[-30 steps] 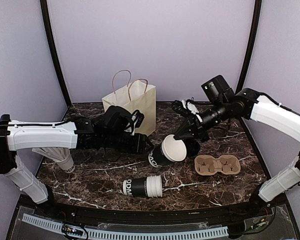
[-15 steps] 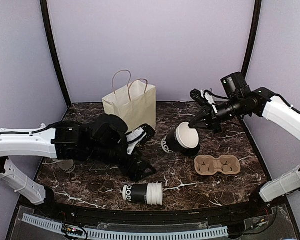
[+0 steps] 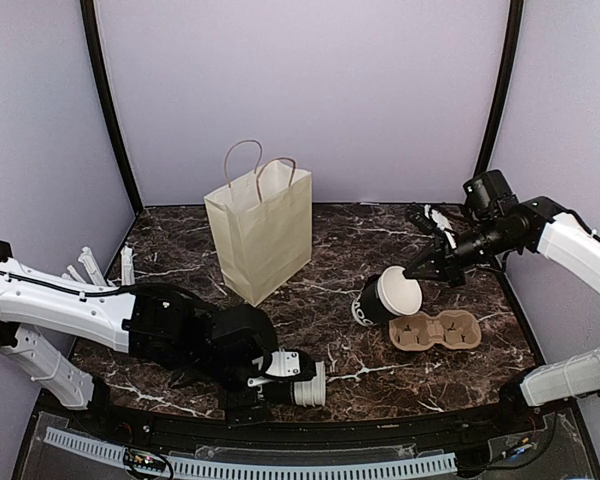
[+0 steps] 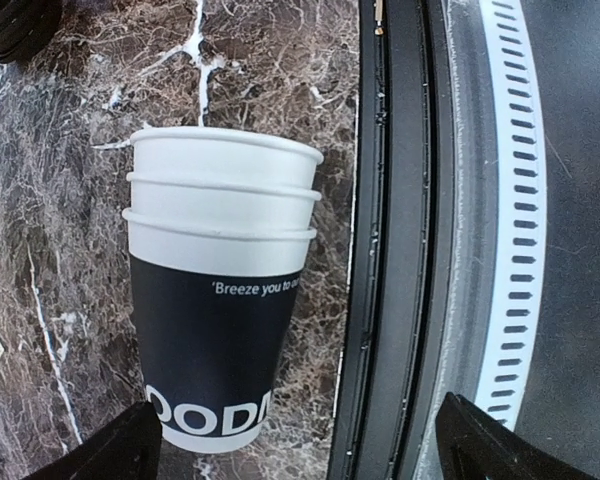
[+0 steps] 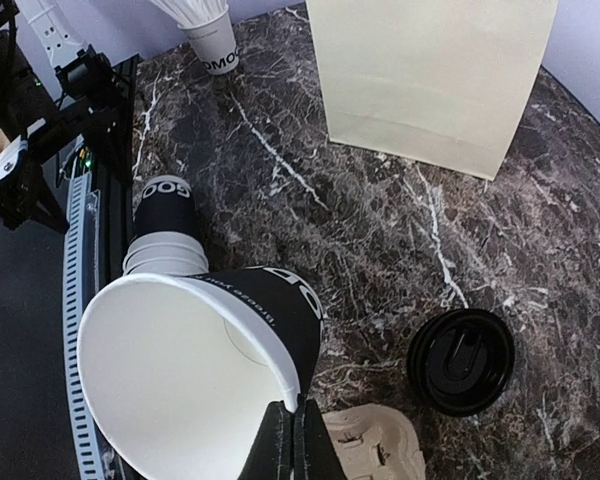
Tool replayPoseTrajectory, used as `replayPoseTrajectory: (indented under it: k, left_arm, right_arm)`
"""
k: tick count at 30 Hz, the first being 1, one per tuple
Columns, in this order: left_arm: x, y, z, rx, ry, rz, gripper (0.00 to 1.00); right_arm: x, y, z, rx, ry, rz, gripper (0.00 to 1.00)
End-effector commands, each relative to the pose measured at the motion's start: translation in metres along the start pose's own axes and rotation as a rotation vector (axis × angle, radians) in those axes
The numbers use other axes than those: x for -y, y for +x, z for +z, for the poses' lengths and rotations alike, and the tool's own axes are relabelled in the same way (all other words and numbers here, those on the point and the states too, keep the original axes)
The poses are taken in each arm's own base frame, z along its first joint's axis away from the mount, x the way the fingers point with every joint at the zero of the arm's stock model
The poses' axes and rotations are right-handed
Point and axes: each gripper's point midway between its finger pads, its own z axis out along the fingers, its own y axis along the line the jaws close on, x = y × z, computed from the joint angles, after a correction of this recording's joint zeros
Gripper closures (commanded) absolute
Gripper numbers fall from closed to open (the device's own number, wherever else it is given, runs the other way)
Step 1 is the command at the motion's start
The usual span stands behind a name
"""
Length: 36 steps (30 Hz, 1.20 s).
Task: Pack the takeout coffee
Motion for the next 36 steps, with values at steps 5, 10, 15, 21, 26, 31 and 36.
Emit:
replayPoseTrajectory:
  k: [5, 10, 15, 21, 26, 31, 36]
  left_arm:
    - [-0.018, 0.001, 0.021, -0.032, -0.112, 0.152, 0.01]
    - [-0.026, -0.001, 0.04, -0.034, -0.143, 0.186, 0.01]
    - [-0.035, -0.004, 0.055, -0.025, -0.147, 0.159, 0.01]
    - [-0.043, 0.003, 0.065, -0.014, -0.143, 0.137, 0.01]
    - [-0.052, 0.002, 0.071, -0.01, -0.178, 0.129, 0.01]
    - [-0.068, 0.001, 0.078, -0.049, -0.218, 0.062, 0.01]
    - [-0.072, 0.003, 0.086, -0.088, -0.207, -0.03, 0.01]
  right_arm:
    - [-0.021, 0.029, 0.014, -0.139, -0.027, -0.04, 1.0]
    - [-0.037, 0.052, 0.033, -0.255, -0.101, -0.046, 1.0]
    - [-0.039, 0.068, 0.045, -0.326, -0.091, -0.068, 1.0]
    - [-0.042, 0.069, 0.052, -0.33, -0.112, -0.068, 1.0]
    - [-0.035, 0.072, 0.063, -0.345, -0.11, -0.049, 1.0]
    - [-0.034, 0.07, 0.067, -0.347, -0.122, -0.043, 1.0]
    - [-0.035, 0.071, 0.066, -0.346, -0.11, -0.047, 0.91]
